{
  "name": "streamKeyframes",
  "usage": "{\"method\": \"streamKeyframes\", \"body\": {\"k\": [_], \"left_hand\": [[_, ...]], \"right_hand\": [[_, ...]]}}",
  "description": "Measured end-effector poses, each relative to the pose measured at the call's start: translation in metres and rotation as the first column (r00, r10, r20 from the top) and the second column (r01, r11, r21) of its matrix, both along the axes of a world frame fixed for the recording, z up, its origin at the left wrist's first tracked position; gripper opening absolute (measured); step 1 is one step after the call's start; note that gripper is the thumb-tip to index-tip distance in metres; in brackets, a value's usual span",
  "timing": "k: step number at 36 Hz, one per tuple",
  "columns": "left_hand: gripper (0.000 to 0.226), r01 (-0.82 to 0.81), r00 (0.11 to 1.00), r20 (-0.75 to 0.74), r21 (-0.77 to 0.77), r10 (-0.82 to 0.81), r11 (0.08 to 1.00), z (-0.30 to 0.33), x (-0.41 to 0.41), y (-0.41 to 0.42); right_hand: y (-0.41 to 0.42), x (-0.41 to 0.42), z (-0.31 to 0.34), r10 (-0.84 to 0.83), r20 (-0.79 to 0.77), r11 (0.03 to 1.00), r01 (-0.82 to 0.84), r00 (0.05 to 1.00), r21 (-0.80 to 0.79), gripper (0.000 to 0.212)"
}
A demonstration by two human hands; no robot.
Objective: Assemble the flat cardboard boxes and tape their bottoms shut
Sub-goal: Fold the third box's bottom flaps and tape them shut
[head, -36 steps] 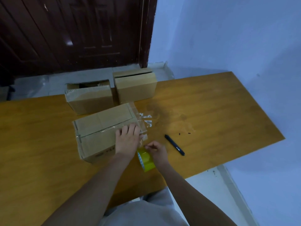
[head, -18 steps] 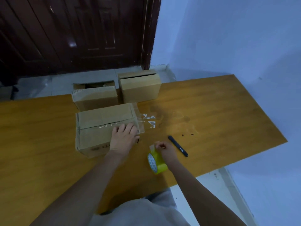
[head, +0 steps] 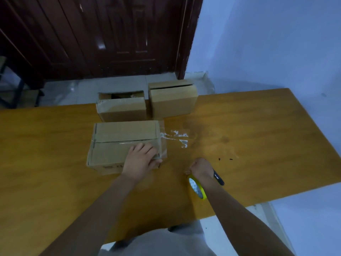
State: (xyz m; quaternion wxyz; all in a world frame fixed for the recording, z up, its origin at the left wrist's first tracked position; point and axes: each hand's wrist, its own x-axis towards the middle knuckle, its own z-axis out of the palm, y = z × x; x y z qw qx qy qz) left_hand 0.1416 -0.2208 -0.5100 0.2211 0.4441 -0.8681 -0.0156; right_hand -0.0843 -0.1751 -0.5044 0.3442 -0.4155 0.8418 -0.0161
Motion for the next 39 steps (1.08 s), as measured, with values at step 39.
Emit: {"method": "streamKeyframes", "body": {"k": [39], "left_hand": [[0.035,-0.052,0.998,-0.044,0.039,0.054,0.998,0.003,-0.002,0.005]], "right_hand": [[-0.088,0.013,-0.038,-0.004,0.233,0.998,0.019,0.972,-0.061,0.04]]}}
